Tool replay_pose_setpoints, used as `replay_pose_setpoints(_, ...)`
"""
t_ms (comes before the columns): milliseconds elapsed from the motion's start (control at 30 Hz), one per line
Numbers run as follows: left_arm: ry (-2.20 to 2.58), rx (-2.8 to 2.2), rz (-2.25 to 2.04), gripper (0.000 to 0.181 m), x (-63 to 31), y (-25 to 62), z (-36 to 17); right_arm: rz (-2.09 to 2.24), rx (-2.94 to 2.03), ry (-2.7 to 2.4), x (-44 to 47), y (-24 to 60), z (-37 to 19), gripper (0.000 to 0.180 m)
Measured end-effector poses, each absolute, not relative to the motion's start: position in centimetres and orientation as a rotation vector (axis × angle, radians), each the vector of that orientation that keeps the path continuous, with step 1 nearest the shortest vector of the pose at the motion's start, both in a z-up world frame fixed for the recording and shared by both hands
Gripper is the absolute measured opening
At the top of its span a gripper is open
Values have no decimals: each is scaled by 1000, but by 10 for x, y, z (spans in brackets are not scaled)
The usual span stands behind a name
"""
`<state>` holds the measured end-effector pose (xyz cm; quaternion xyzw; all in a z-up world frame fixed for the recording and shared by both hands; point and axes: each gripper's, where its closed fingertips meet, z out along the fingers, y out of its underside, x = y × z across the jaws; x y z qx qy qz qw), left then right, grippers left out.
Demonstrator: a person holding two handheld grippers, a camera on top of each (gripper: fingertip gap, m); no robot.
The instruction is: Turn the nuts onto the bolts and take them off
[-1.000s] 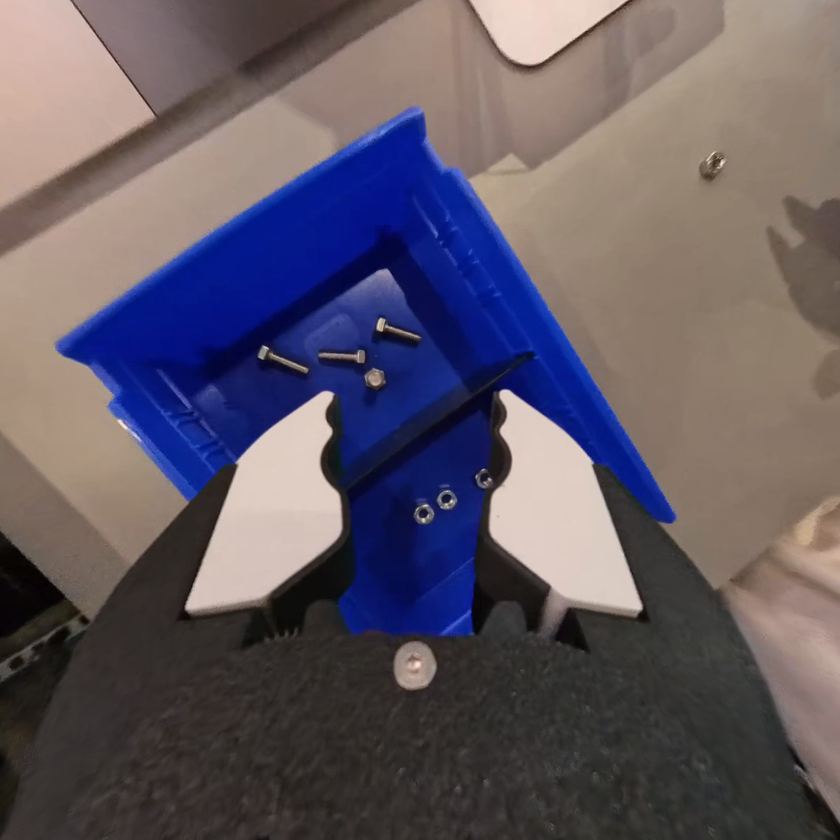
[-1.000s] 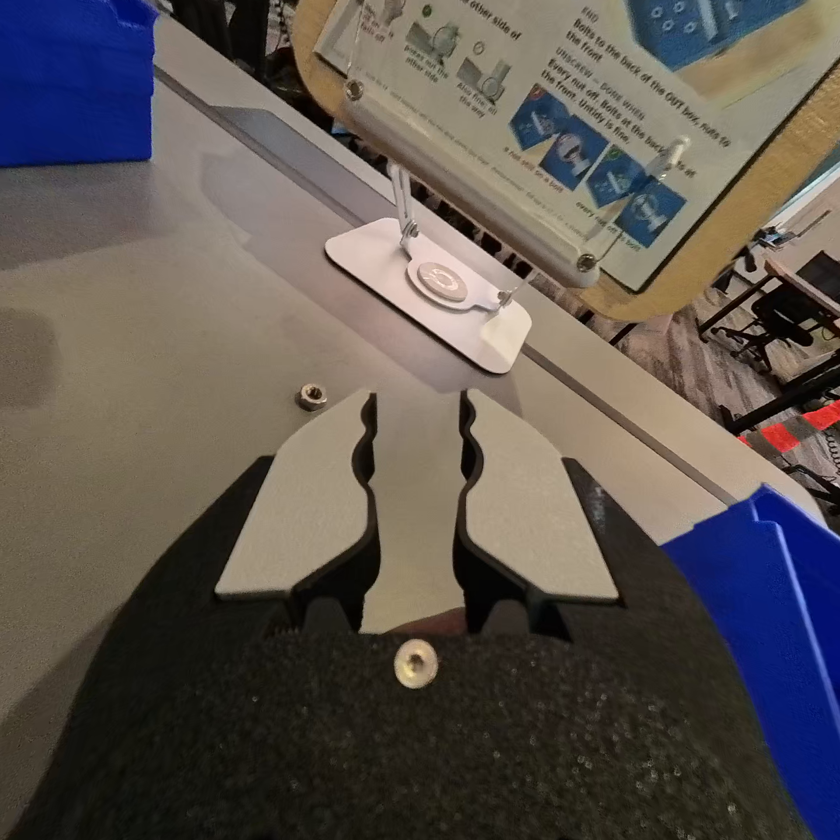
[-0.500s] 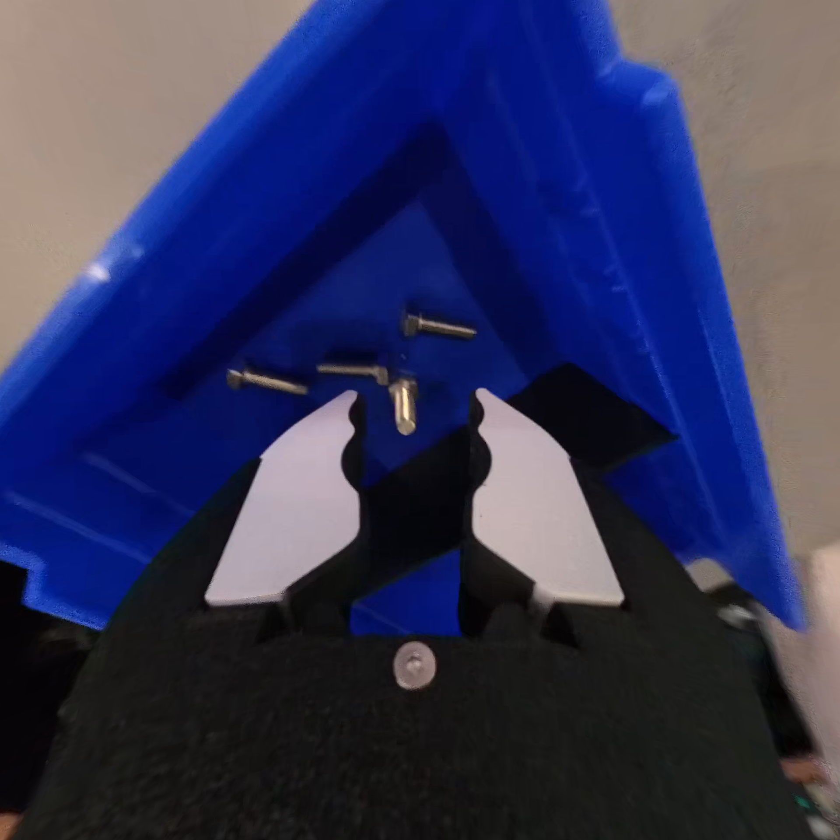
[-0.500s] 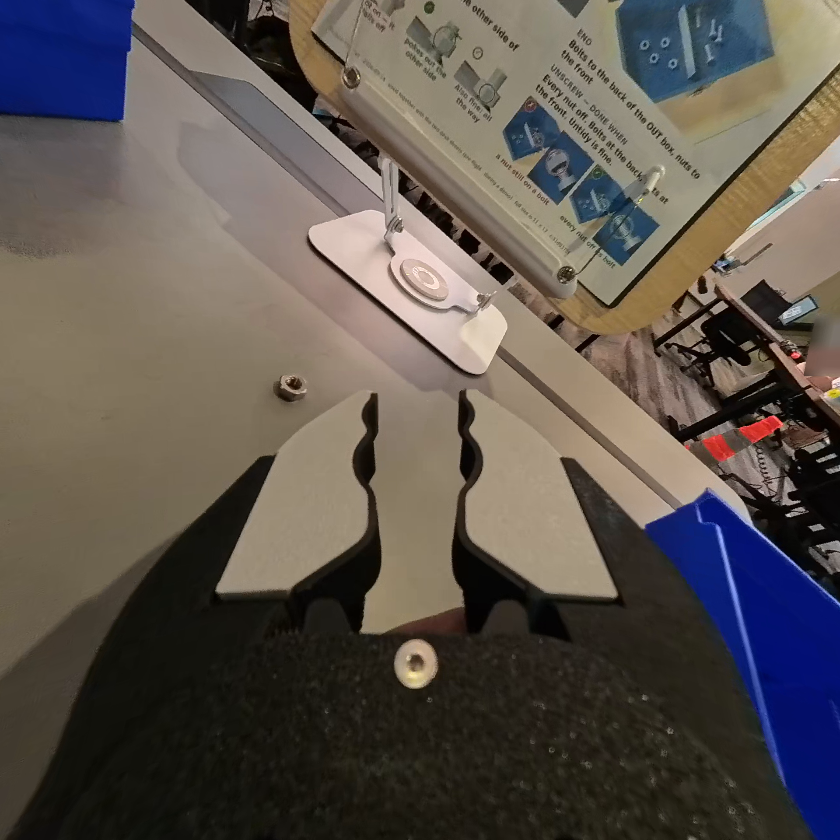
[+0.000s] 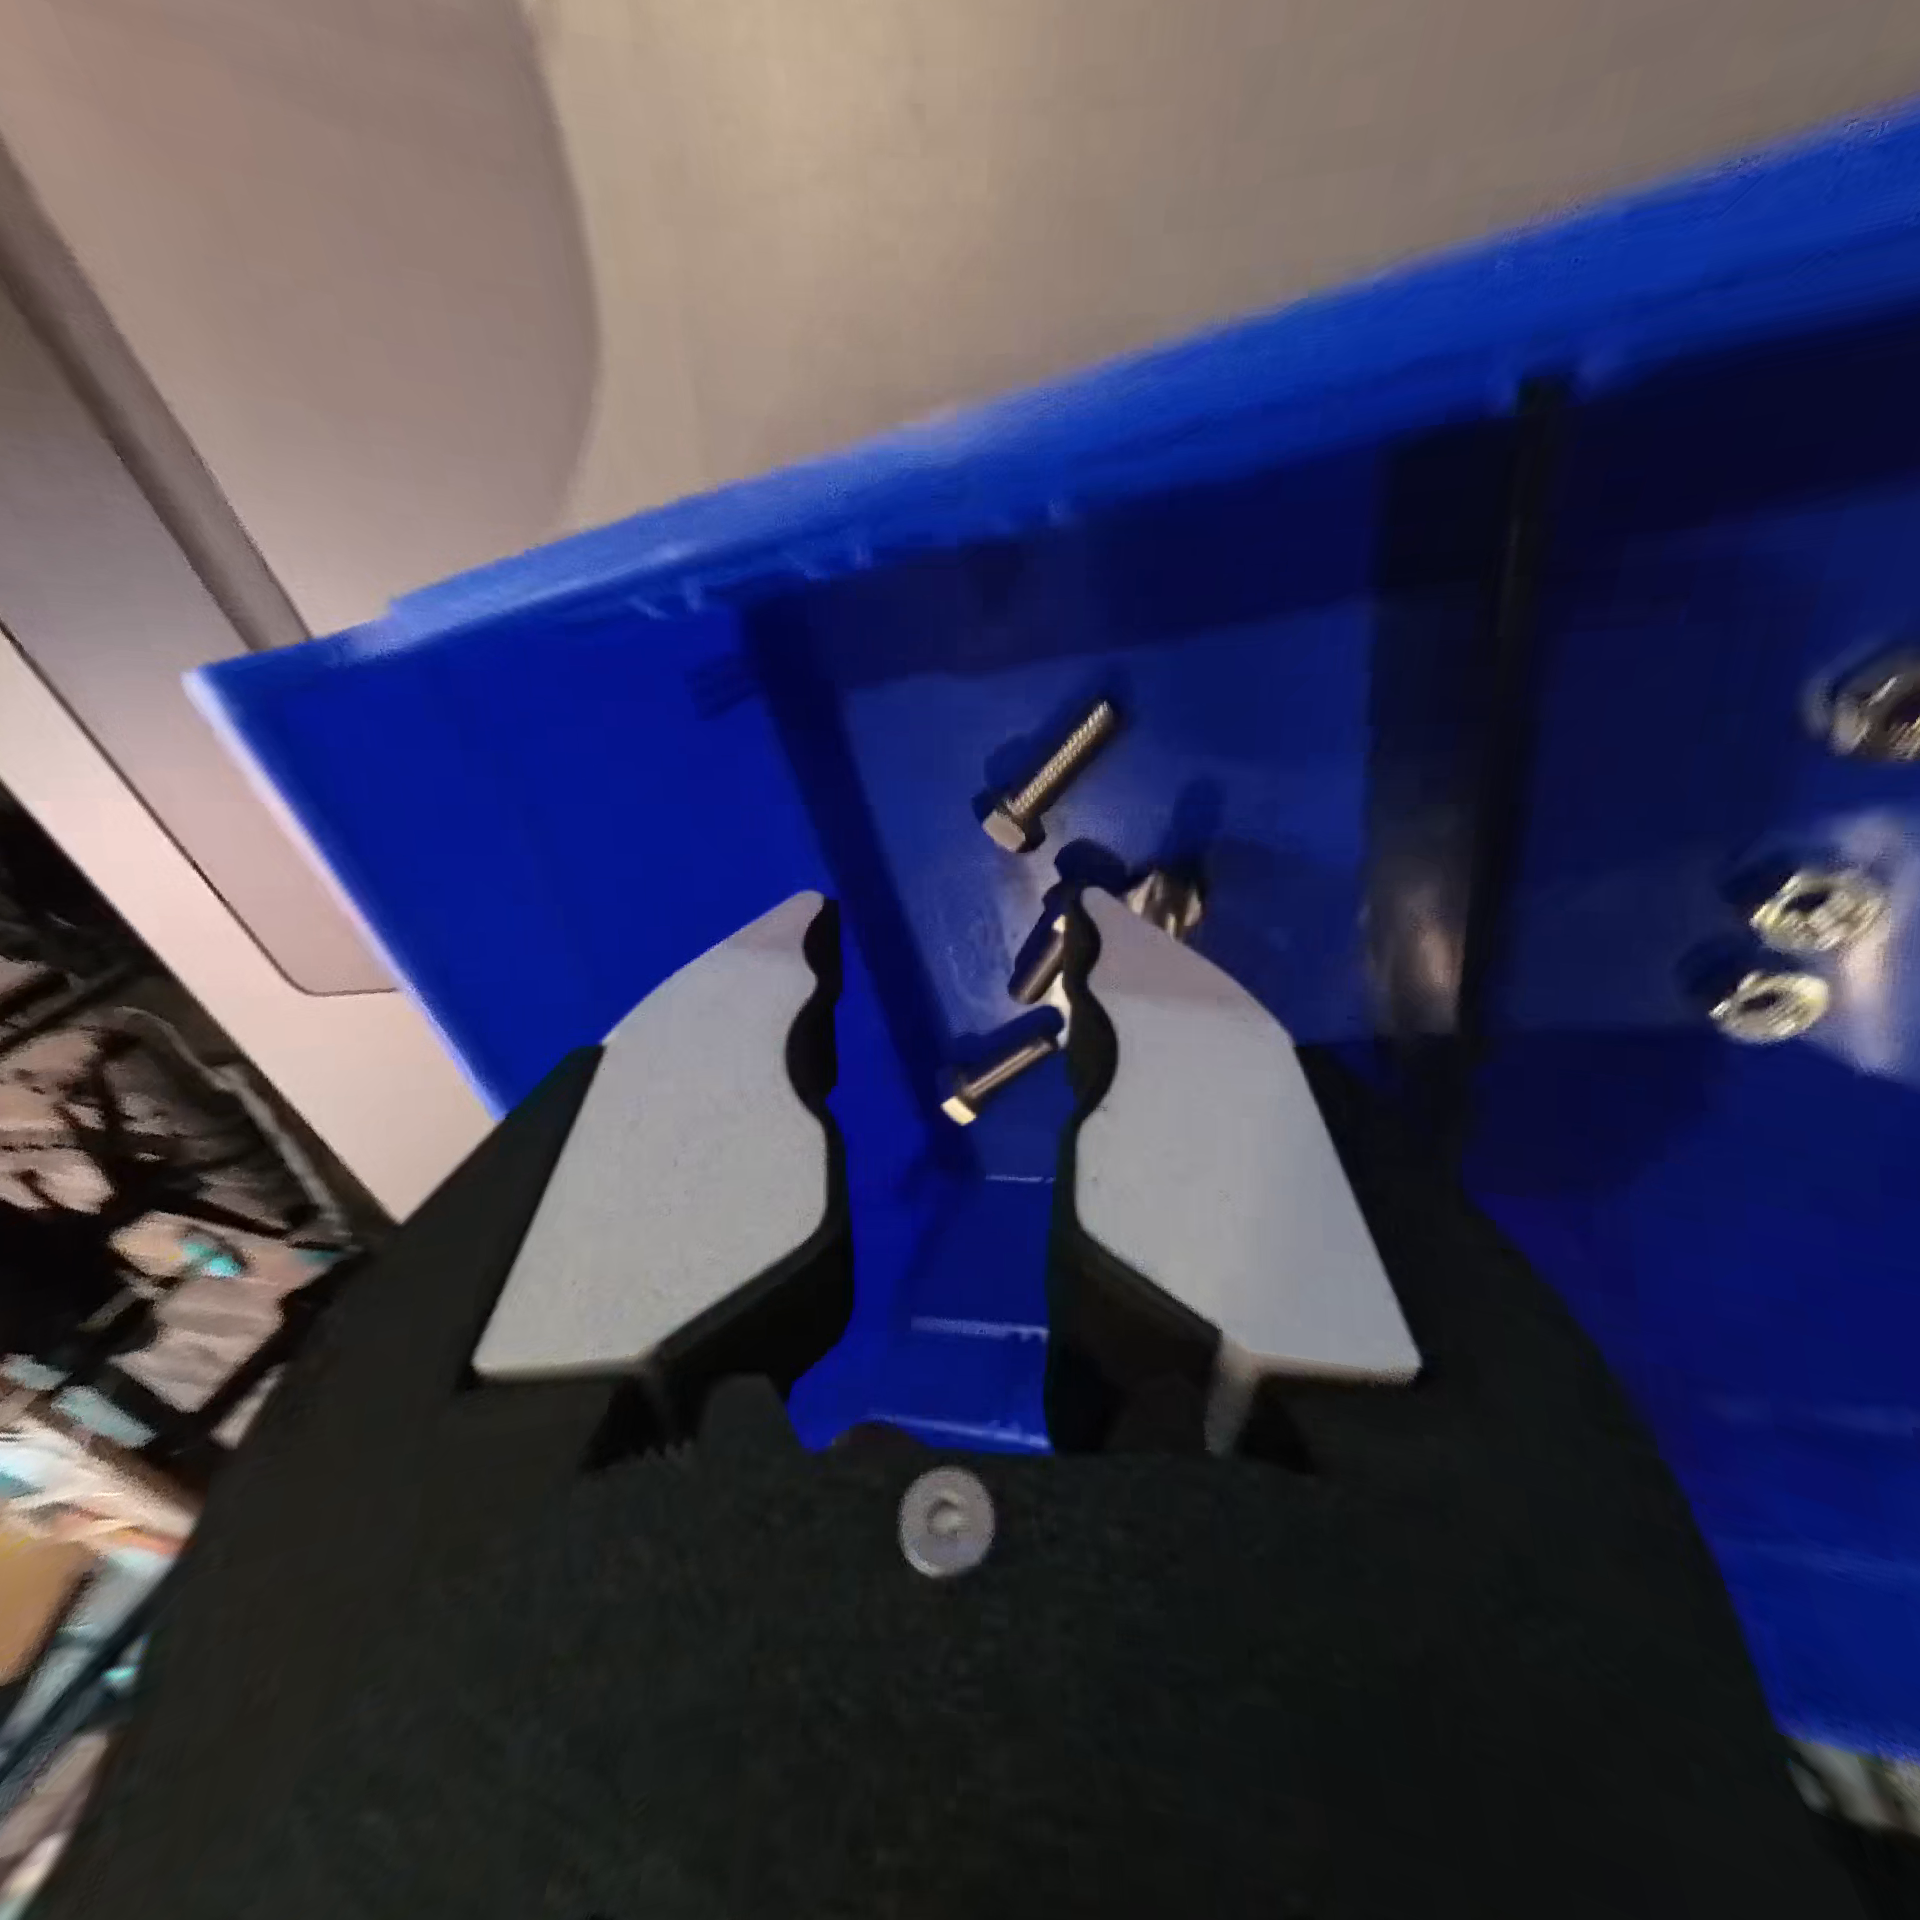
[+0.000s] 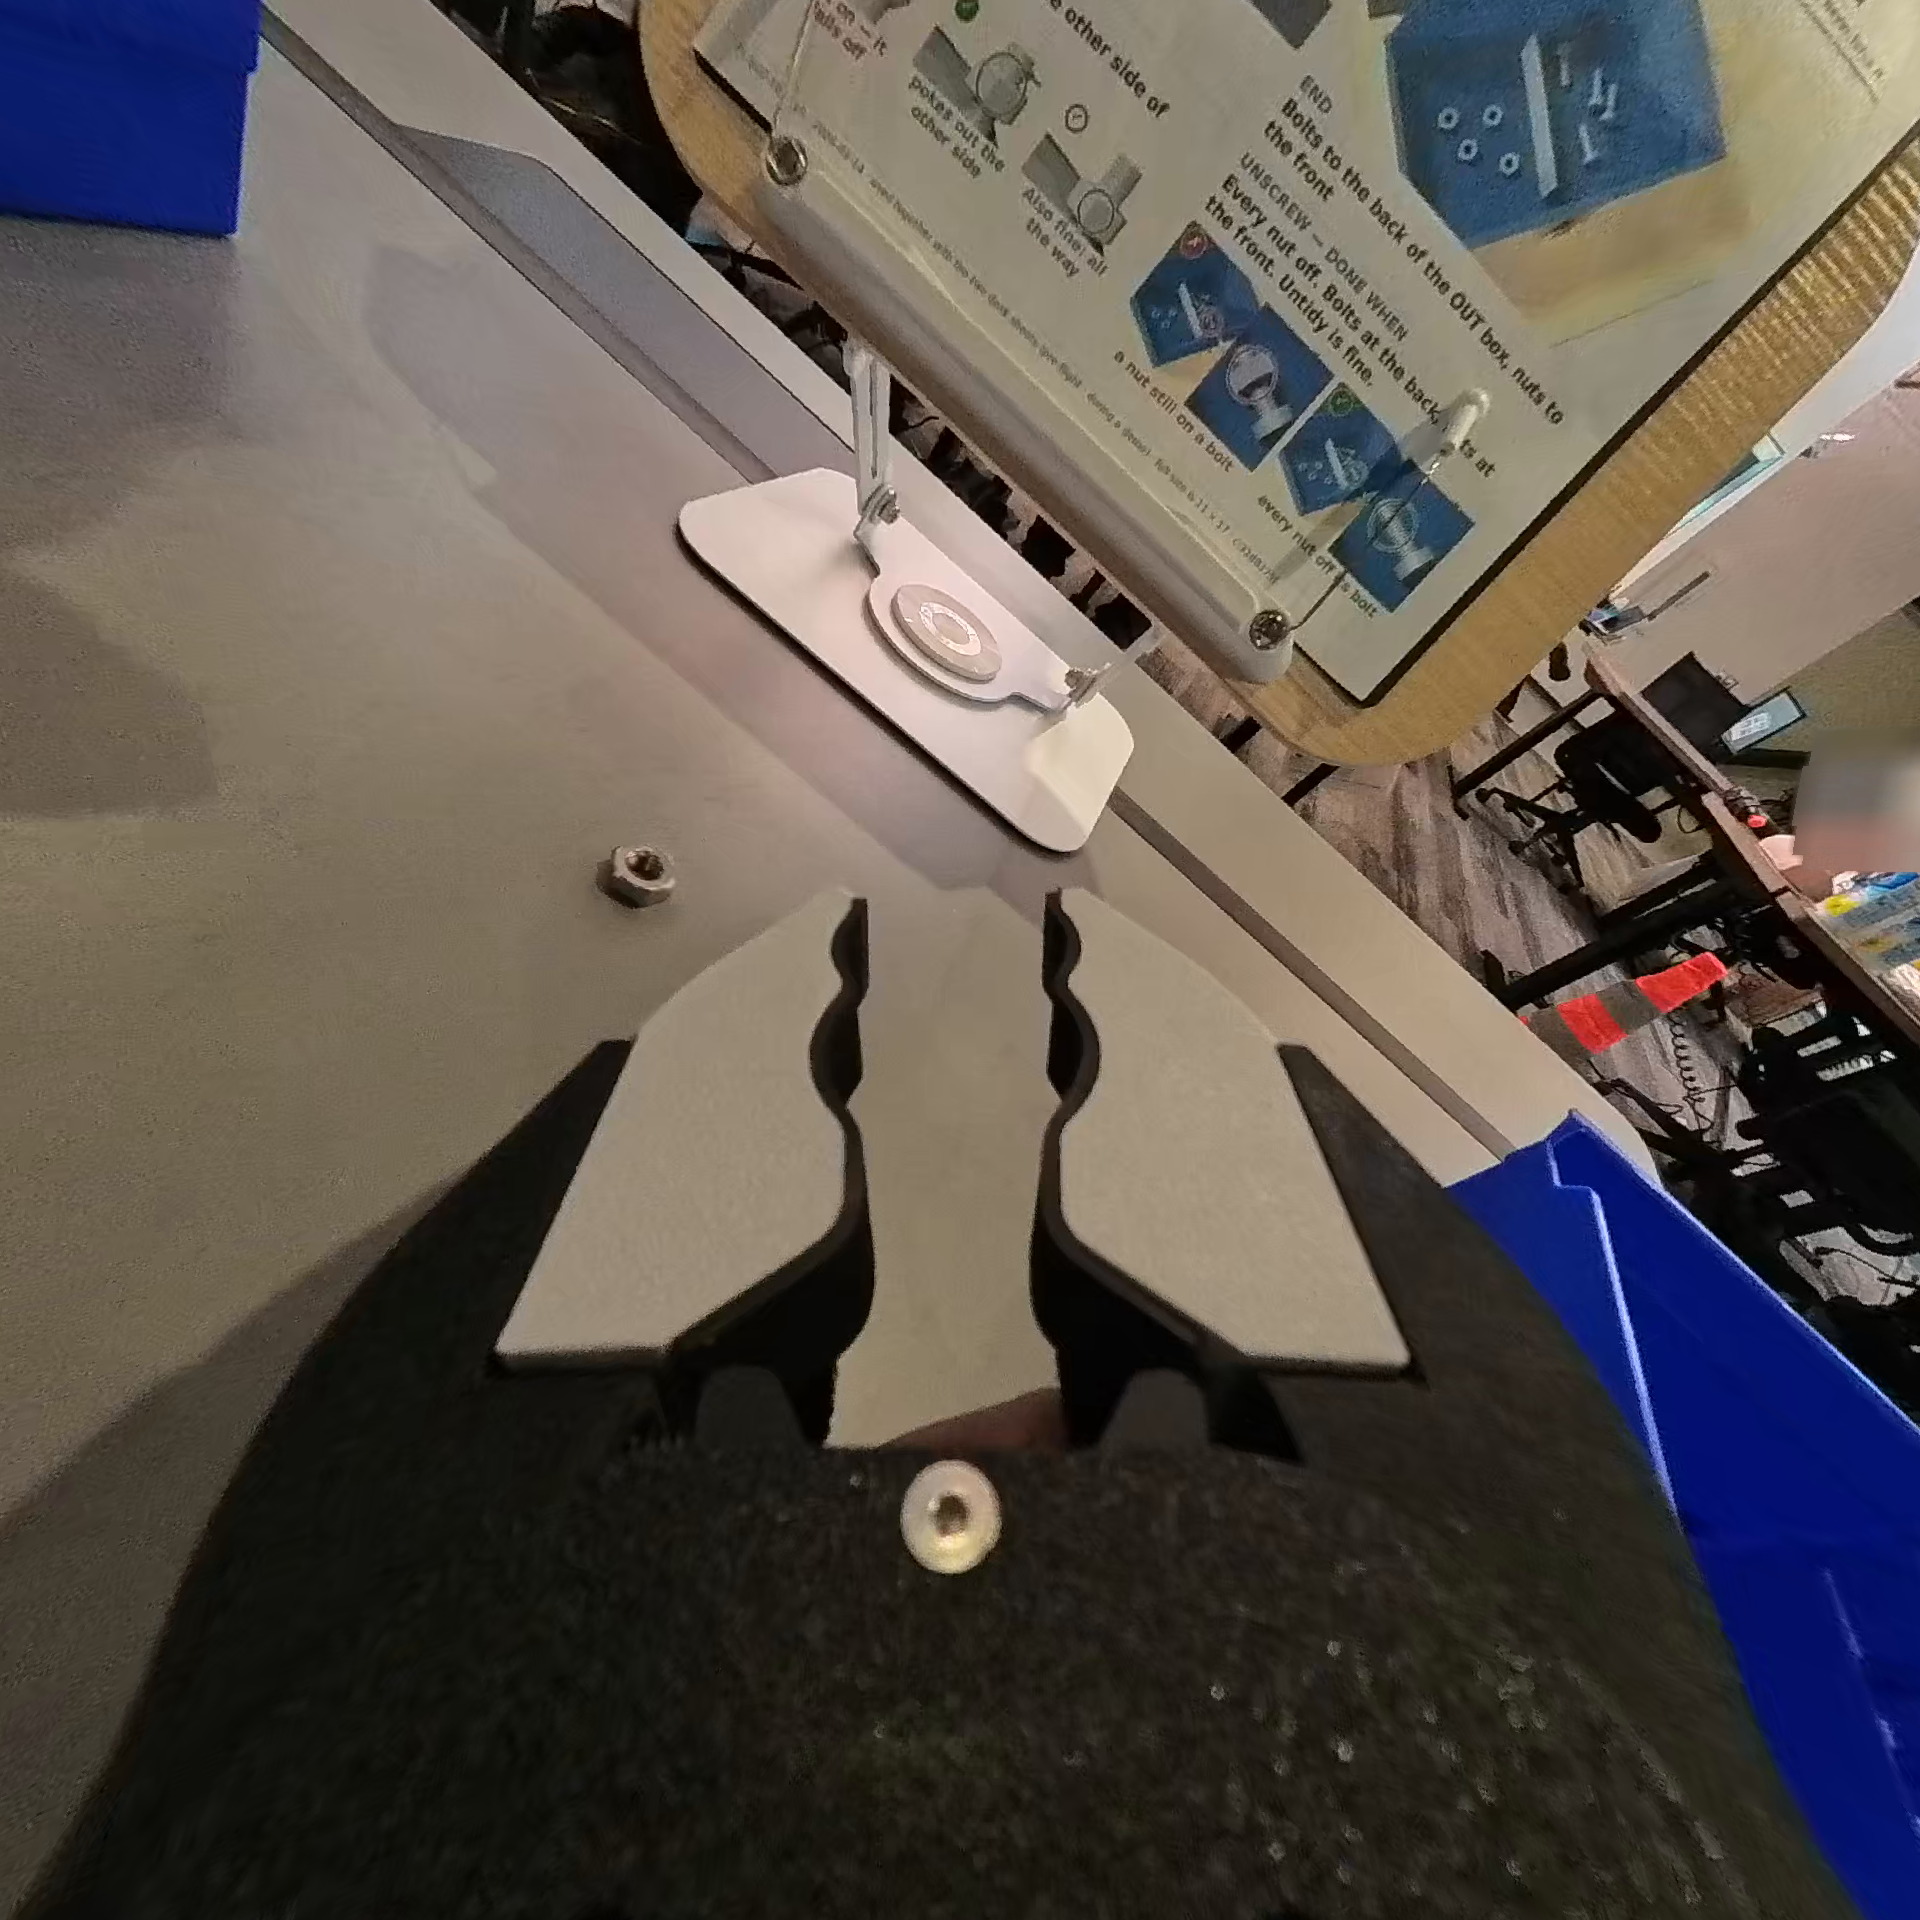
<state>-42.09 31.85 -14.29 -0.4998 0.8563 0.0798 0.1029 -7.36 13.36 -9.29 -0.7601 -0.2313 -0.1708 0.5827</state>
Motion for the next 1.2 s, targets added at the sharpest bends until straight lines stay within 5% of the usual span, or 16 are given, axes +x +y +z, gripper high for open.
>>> replay_pose_setpoints(533,2825,-924,131,39,-418,312,-179,-399,-1886,-438,-39,145,-119,31)
replay_pose_setpoints(700,2936,-898,92,19,-428,315,-193,-396,-1909,-441,-39,147,-127,31)
replay_pose_setpoints(900,2902,-967,172,19,-433,316,-191,-380,-1906,-426,-37,147,-125,31)
replay_pose_setpoints(1200,2207,-1415,22,18,-424,326,-79,-323,-1845,-437,-53,144,-108,31)
